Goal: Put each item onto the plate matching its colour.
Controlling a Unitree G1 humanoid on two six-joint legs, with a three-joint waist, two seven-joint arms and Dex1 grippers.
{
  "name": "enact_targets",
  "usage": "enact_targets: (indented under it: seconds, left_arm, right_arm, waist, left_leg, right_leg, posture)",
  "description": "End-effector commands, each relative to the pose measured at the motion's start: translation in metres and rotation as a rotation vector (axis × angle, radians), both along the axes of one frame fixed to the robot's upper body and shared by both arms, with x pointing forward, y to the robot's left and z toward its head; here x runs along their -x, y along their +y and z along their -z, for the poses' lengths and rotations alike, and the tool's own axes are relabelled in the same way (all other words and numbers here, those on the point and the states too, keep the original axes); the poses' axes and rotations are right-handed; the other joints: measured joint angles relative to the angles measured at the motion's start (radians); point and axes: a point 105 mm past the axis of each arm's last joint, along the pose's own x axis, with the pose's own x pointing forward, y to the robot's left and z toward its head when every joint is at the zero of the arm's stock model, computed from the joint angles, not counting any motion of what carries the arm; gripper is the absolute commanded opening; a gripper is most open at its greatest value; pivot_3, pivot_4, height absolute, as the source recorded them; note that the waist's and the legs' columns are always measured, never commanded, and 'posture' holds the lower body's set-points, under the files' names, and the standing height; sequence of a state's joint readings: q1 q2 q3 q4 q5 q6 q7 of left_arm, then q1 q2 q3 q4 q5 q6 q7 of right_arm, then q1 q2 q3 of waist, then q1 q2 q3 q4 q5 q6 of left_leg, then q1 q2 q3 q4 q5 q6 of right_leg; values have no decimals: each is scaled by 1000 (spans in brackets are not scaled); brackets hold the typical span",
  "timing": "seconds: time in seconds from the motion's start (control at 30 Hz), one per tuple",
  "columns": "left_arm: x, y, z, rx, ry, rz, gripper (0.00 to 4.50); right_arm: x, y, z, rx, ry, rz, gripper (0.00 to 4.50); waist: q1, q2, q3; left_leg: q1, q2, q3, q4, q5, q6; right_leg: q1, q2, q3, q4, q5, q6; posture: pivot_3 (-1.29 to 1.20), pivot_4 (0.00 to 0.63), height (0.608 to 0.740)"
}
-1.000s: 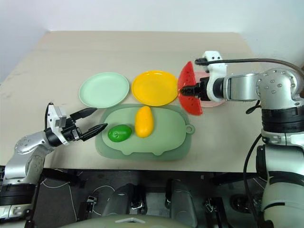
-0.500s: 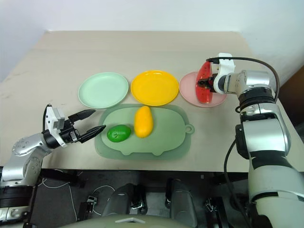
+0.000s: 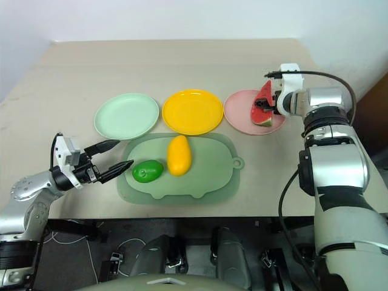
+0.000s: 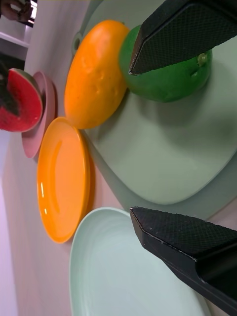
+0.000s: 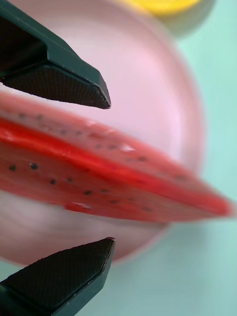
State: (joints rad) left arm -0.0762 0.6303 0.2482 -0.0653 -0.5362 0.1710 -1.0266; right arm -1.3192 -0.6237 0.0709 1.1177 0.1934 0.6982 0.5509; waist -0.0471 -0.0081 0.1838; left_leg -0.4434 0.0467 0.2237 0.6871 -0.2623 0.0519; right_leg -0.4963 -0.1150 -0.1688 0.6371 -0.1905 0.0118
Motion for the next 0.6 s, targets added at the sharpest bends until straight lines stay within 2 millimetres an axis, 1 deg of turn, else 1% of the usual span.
enact_targets:
  seconds: [0.03, 0.07, 0.1, 0.13, 0.17, 0.2, 0.27, 0.33, 0.47, 0.53, 0.6]
  left_arm:
    - [0, 6, -9, -5, -35, -1, 4500]
    - [0, 7, -8, -5, -34, -2, 4500]
    - [0, 9, -7, -7, -33, -1, 4500]
    - [0, 10, -7, -8, -33, -1, 4500]
    - [0, 11, -6, -10, -31, -1, 4500]
    - [1, 13, -5, -14, -30, -1, 4500]
    - [1, 15, -4, -19, -31, -2, 4500]
    - [0, 16, -4, -20, -32, -1, 4500]
    - [0, 15, -3, -19, -36, 1, 4500]
    - [-1, 14, -3, -21, -35, 4, 4500]
    - [-1, 13, -3, -21, -35, 6, 4500]
  right_arm:
    - [4, 3, -59, 37, -162, -72, 4447]
    - [6, 4, -66, 40, -186, -82, 4447]
    - [12, 9, -82, 28, -230, -122, 4447]
    - [18, 13, -92, 22, -259, -152, 4447]
    - [28, 24, -100, -5, -279, -212, 4447]
    - [38, 36, -103, -22, -283, -268, 4447]
    - [55, 55, -96, -25, -245, -339, 4447]
    - [64, 64, -85, -47, -185, -345, 4447]
    - [81, 83, -70, -125, -98, -366, 4447]
    - [91, 101, -59, -195, -29, -406, 4447]
    - [100, 119, -46, -228, 20, -469, 4447]
  waist:
    - [2, 0, 0]
    - [3, 0, 0]
    - [3, 1, 0]
    - [3, 1, 0]
    - [4, 1, 0]
    - [4, 1, 0]
    - [3, 0, 0]
    - [1, 1, -1]
    - [3, 1, -1]
    - [4, 1, -1]
    - [4, 0, -1]
  left_leg:
    - [0, 0, 0, 0, 0, 0]
    - [0, 0, 0, 0, 0, 0]
    - [0, 0, 0, 0, 0, 0]
    - [0, 0, 0, 0, 0, 0]
    - [-1, 0, 0, 0, 0, 0]
    - [-1, 0, 0, 0, 0, 0]
    - [-1, 0, -1, 0, 0, 0]
    - [0, 0, -2, 0, 0, 0]
    - [0, 0, -1, 0, 0, -1]
    - [-1, 0, -1, 0, 0, -1]
    - [-1, 0, -1, 0, 0, -1]
  right_leg:
    - [0, 0, 0, 0, 0, 0]
    - [0, -1, 0, 0, 0, 0]
    - [0, -1, 0, 0, 0, 0]
    - [0, -1, 0, 0, 0, 0]
    - [-1, -2, 0, 0, 0, 0]
    - [-1, -2, 0, 0, 0, 0]
    - [-1, -2, 0, 0, 0, 0]
    - [-1, -2, 0, 0, 0, -1]
    - [-1, -3, 0, 0, 0, -1]
    - [-2, -3, 0, 1, 0, -1]
    - [-1, -3, 0, 1, 0, -1]
  posture:
    - [0, 150, 696]
    - [0, 150, 696]
    - [0, 150, 696]
    - [0, 150, 696]
    - [0, 150, 696]
    - [0, 150, 696]
    - [0, 150, 696]
    - [0, 150, 696]
    - [0, 150, 696]
    - [0, 150, 696]
    - [0, 150, 696]
